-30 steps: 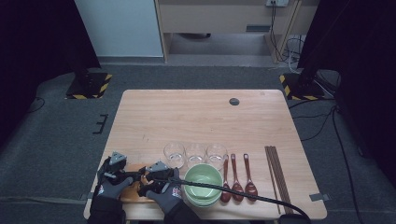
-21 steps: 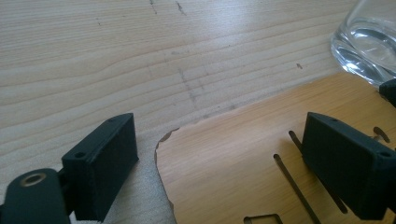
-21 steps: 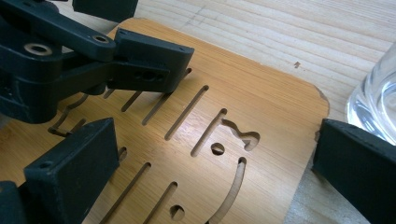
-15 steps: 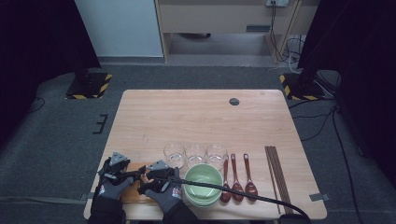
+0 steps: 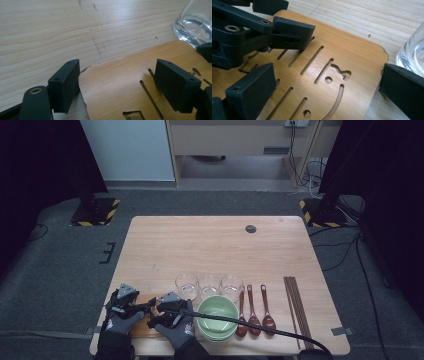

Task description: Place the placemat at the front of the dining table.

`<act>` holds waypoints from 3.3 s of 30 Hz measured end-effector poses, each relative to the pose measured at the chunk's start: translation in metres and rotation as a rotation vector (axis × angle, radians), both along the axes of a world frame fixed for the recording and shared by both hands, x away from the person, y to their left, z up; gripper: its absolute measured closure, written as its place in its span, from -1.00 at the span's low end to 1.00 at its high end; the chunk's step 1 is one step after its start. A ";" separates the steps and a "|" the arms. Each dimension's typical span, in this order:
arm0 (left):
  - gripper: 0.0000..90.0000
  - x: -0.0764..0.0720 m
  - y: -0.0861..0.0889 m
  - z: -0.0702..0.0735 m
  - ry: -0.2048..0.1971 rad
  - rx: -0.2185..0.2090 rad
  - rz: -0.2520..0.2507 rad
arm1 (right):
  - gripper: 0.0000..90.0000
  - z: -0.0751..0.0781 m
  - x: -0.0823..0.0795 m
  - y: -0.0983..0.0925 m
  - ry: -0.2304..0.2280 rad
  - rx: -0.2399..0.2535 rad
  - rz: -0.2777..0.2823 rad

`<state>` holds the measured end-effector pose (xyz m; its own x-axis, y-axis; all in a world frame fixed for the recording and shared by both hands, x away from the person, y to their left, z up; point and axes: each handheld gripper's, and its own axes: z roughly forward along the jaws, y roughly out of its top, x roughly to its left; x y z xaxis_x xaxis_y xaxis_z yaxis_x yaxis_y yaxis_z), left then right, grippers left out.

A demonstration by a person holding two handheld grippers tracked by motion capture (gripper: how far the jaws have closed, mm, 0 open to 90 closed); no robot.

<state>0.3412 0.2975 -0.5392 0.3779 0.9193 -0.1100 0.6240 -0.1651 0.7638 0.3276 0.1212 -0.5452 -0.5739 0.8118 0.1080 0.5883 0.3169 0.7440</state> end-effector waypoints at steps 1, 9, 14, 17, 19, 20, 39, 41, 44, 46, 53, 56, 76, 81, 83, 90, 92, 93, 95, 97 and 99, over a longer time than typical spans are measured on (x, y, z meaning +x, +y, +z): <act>-0.53 0.000 0.000 0.000 0.000 -0.003 0.004 | -0.99 0.000 0.000 0.000 -0.001 0.000 0.000; -0.51 0.000 -0.001 0.001 0.010 -0.007 0.025 | -0.92 0.001 0.000 0.001 0.000 0.006 -0.022; -0.51 0.000 -0.001 0.003 0.023 -0.004 0.030 | -0.90 0.003 0.001 0.001 0.010 -0.007 -0.015; -0.50 -0.002 -0.001 0.007 0.010 0.002 0.028 | -0.90 0.005 0.000 0.002 0.007 -0.008 -0.014; -0.50 -0.003 -0.001 0.010 0.002 -0.005 0.030 | -0.90 0.008 -0.001 0.001 -0.001 -0.005 -0.015; -0.50 -0.004 0.000 0.011 0.002 -0.014 0.032 | -0.90 0.010 -0.001 0.001 -0.005 -0.006 -0.010; -0.50 -0.021 0.004 0.038 -0.041 -0.065 0.062 | -0.90 0.043 -0.012 0.000 -0.050 -0.010 0.029; -0.50 -0.023 0.005 0.041 -0.046 -0.069 0.068 | -0.90 0.047 -0.012 0.001 -0.052 -0.007 0.036; -0.50 -0.025 0.006 0.047 -0.059 -0.073 0.071 | -0.90 0.054 -0.013 0.001 -0.056 -0.002 0.045; -0.50 -0.026 0.006 0.048 -0.062 -0.073 0.071 | -0.90 0.057 -0.014 0.001 -0.060 -0.006 0.047; -0.50 -0.030 0.007 0.066 -0.094 -0.069 0.081 | -0.90 0.070 -0.016 0.001 -0.085 0.001 0.060; -0.50 -0.032 0.007 0.075 -0.111 -0.072 0.085 | -0.90 0.080 -0.017 0.001 -0.102 0.002 0.067; -0.50 -0.025 -0.008 0.126 -0.189 -0.034 0.065 | -0.90 0.126 -0.011 -0.015 -0.173 0.055 0.052; -0.50 -0.021 -0.014 0.139 -0.210 -0.032 0.057 | -0.90 0.137 -0.008 -0.021 -0.195 0.062 0.046; -0.50 -0.020 -0.016 0.141 -0.215 -0.033 0.056 | -0.90 0.140 -0.007 -0.023 -0.205 0.062 0.048; -0.50 -0.015 -0.026 0.155 -0.239 -0.032 0.045 | -0.90 0.152 -0.004 -0.031 -0.228 0.062 0.038; -0.50 -0.012 -0.030 0.160 -0.251 -0.037 0.042 | -0.90 0.157 -0.003 -0.035 -0.241 0.059 0.035; -0.50 -0.012 -0.031 0.162 -0.255 -0.039 0.040 | -0.90 0.159 -0.002 -0.037 -0.246 0.057 0.036; -0.50 -0.010 -0.034 0.164 -0.258 -0.043 0.039 | -0.90 0.162 -0.002 -0.039 -0.255 0.051 0.033; -0.50 -0.008 -0.036 0.167 -0.262 -0.042 0.037 | -0.90 0.165 0.000 -0.042 -0.265 0.046 0.032; -0.50 -0.007 -0.039 0.170 -0.267 -0.042 0.034 | -0.90 0.167 0.001 -0.045 -0.271 0.045 0.030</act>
<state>0.3345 0.2582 -0.3696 0.3675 0.9287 -0.0493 0.4042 -0.1118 0.9078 0.3285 0.0761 -0.3779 -0.6107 0.7916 -0.0171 0.3565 0.2943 0.8867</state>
